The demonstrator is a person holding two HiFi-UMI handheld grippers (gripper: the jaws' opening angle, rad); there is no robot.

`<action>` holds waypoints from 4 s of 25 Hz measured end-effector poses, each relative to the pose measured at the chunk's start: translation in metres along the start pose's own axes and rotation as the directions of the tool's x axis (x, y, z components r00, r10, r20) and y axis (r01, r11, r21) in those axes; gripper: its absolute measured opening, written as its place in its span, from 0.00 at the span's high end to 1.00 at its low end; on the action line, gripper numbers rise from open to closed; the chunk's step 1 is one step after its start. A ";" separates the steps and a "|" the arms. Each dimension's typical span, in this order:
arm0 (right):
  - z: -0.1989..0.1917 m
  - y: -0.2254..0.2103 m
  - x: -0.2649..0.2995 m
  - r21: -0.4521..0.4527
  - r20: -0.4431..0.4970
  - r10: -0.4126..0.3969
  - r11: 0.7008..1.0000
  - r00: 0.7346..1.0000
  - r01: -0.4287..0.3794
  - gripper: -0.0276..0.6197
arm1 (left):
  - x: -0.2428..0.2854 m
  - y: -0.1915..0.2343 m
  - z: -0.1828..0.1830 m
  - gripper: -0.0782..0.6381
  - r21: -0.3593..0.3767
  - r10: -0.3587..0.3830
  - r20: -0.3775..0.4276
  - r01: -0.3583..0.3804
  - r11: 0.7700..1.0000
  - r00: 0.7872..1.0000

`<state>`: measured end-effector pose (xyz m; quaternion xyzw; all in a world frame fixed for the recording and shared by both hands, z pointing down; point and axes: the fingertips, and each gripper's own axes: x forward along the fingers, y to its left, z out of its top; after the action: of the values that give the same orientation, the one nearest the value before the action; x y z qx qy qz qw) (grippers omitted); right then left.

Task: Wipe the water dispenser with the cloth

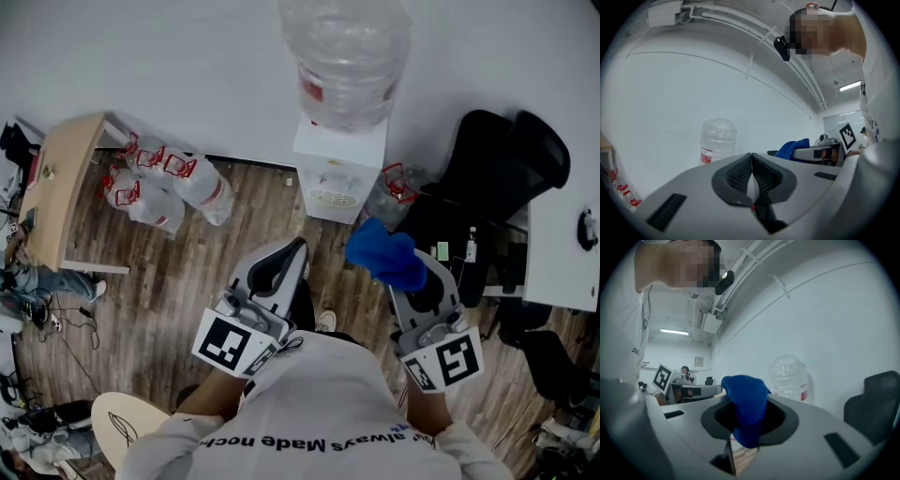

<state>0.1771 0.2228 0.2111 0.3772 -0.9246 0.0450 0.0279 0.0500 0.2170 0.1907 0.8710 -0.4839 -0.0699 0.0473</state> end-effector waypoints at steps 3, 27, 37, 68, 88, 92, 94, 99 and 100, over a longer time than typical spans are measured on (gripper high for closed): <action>0.002 -0.005 0.012 -0.006 0.000 -0.002 1.000 1.000 0.002 0.80 | 0.008 0.011 0.002 0.86 -0.001 -0.004 0.010 0.004 1.000 1.000; 0.035 -0.048 0.192 -0.019 0.001 -0.052 0.998 0.999 0.052 0.80 | 0.103 0.175 0.032 0.86 -0.018 -0.072 0.024 0.073 0.997 0.997; 0.036 -0.063 0.255 -0.020 -0.001 -0.110 0.994 0.994 0.110 0.80 | 0.139 0.235 0.029 0.86 -0.030 -0.133 0.020 0.134 0.991 0.991; -0.157 -0.123 0.423 -0.132 -0.198 -0.259 0.963 0.945 0.236 0.80 | 0.146 0.291 0.003 0.86 -0.076 -0.107 -0.030 0.105 0.992 0.994; -0.307 -0.171 0.492 -0.295 -0.486 -0.332 0.933 0.808 0.205 0.81 | 0.155 0.310 -0.007 0.86 -0.096 -0.081 -0.061 0.075 0.993 0.995; -0.314 -0.173 0.490 -0.267 -0.526 -0.328 0.940 0.785 0.214 0.81 | 0.154 0.306 -0.006 0.86 -0.090 -0.087 -0.062 0.081 0.993 0.994; -0.315 -0.173 0.490 -0.243 -0.547 -0.319 0.945 0.774 0.218 0.82 | 0.153 0.306 -0.006 0.86 -0.089 -0.086 -0.061 0.081 0.993 0.994; -0.318 -0.169 0.488 -0.206 -0.575 -0.299 0.954 0.762 0.219 0.82 | 0.148 0.302 -0.006 0.86 -0.091 -0.092 -0.060 0.087 0.992 0.994; -0.319 -0.168 0.486 -0.203 -0.577 -0.294 0.955 0.762 0.216 0.82 | 0.148 0.301 -0.007 0.86 -0.092 -0.094 -0.061 0.089 0.992 0.994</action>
<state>-0.0468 -0.2016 0.5802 0.4631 -0.8085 0.1005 0.3490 -0.1235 -0.0669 0.2313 0.8911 -0.4381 -0.0650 0.0984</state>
